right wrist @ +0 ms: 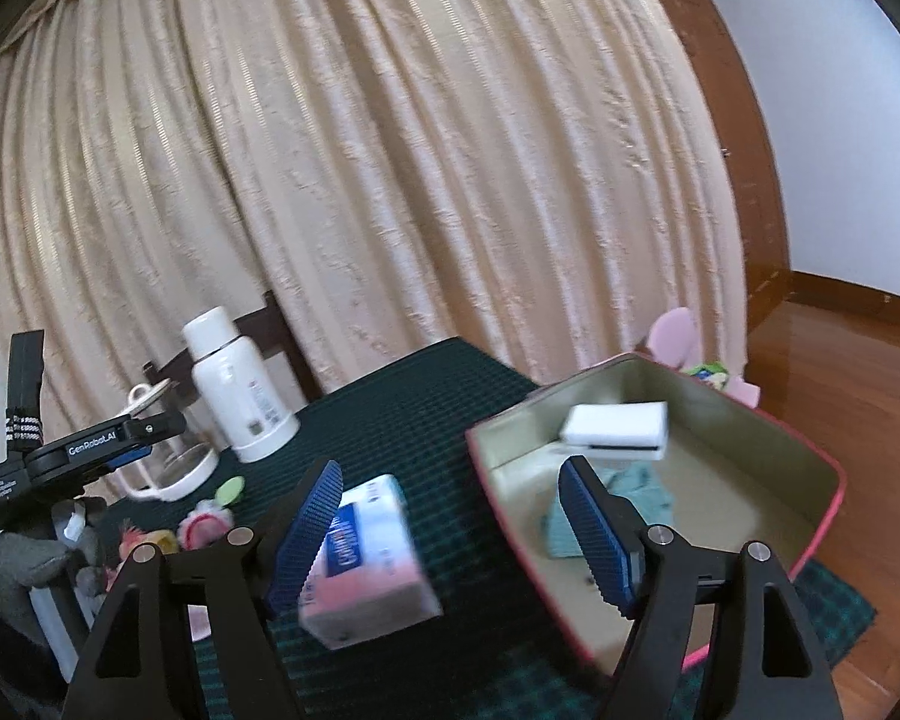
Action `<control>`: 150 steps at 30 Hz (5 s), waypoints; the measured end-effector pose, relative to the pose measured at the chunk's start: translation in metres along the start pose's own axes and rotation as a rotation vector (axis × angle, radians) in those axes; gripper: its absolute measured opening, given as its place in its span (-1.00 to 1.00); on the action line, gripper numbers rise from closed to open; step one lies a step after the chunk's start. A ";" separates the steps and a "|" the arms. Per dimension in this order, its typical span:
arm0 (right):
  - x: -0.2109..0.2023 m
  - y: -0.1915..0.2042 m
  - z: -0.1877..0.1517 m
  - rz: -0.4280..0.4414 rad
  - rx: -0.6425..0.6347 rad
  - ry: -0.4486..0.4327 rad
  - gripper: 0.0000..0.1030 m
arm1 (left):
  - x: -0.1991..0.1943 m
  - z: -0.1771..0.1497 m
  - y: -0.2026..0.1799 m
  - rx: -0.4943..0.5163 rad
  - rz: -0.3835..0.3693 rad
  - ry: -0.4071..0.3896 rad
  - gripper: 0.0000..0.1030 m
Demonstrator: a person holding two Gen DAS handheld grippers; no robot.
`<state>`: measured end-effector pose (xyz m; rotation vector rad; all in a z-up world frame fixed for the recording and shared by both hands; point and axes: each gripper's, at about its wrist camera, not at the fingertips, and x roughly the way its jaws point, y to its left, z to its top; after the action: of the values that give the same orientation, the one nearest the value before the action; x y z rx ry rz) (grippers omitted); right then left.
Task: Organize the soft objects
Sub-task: 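Move both grippers back over the table toward the remaining soft items, then close the left gripper on the pink patterned fabric bag with tassels, then grasp the mauve fabric face mask with the right gripper while the left holds the pink bag, then drop the mauve mask into the red tin box with the right gripper while the left holds the bag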
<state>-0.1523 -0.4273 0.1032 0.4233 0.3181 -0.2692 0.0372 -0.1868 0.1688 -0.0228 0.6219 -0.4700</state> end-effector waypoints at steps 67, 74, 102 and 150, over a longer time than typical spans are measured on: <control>0.068 0.160 -0.090 0.312 -0.210 0.408 0.56 | -0.014 -0.120 0.195 -0.309 0.121 0.173 0.05; 0.083 0.169 -0.096 0.328 -0.217 0.467 0.64 | -0.048 -0.115 0.211 -0.347 0.149 0.092 0.05; 0.146 0.238 -0.137 0.400 -0.427 0.623 0.82 | -0.089 -0.112 0.233 -0.395 0.114 -0.017 0.05; 0.055 0.200 -0.048 0.332 -0.229 0.293 -0.73 | -0.098 -0.108 0.207 -0.352 0.058 -0.022 0.05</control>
<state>-0.0497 -0.2406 0.1138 0.2821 0.5523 0.1561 -0.0075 0.0532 0.1028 -0.3428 0.6753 -0.2991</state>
